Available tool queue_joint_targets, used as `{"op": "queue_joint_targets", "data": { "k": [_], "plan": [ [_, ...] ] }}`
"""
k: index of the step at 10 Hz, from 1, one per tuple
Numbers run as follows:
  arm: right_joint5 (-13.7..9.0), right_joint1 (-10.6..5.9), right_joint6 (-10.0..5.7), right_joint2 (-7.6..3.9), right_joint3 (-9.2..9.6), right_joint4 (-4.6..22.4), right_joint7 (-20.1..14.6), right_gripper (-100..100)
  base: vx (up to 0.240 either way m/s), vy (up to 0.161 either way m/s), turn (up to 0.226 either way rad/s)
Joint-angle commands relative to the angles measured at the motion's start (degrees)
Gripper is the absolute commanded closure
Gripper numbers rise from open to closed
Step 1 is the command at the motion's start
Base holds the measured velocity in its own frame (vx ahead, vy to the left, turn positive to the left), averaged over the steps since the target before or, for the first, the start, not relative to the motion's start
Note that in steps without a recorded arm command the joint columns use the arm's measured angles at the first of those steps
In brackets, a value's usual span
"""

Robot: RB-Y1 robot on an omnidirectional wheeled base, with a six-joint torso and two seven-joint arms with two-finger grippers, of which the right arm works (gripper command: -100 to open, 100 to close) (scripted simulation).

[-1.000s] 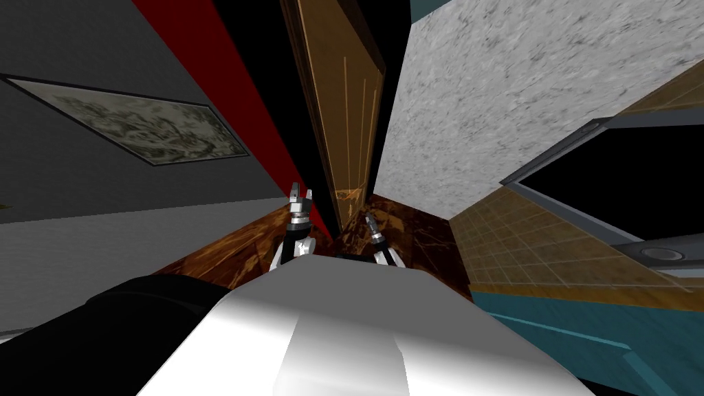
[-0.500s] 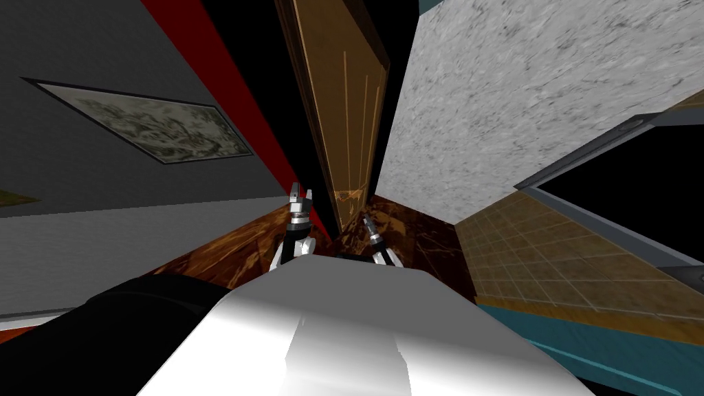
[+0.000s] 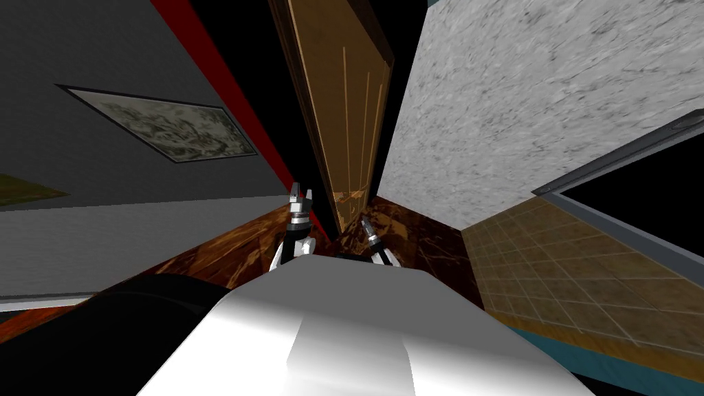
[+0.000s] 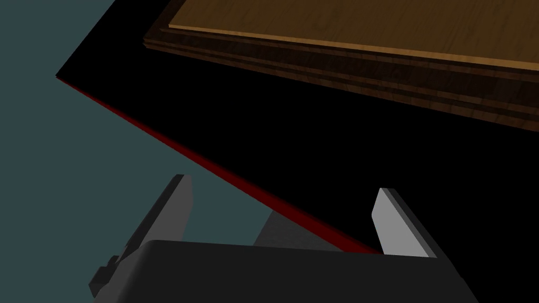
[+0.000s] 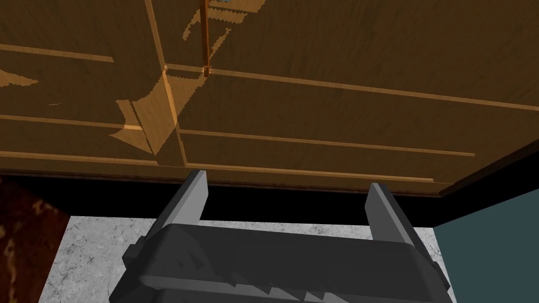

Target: Push the door open

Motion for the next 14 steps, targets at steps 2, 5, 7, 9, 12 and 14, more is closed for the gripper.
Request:
{"op": "queue_joint_targets", "data": {
  "k": [2, 5, 7, 9, 12, 14],
  "plan": [
    [0.5, -1.32, -0.65, 0.48, 1.39, 3.9, -0.6, -100, 0.111, -0.090, 0.158],
    [0.9, -2.51, -1.32, 1.13, 2.44, 7.2, -1.0, -100, 0.126, -0.095, 0.107],
    [1.1, -3.10, -1.65, 1.46, 2.96, 8.9, -1.2, -100, 0.101, -0.077, 0.104],
    [1.4, -4.20, -2.27, 2.19, 3.94, 12.1, -1.6, -100, 0.116, -0.074, 0.143],
    [1.7, -5.21, -2.84, 3.00, 4.83, 14.9, -1.9, -100, 0.140, -0.072, 0.106],
    [2.0, -6.12, -3.35, 3.84, 5.64, 17.5, -2.2, -100, 0.105, -0.075, 0.122]
  ]
}}
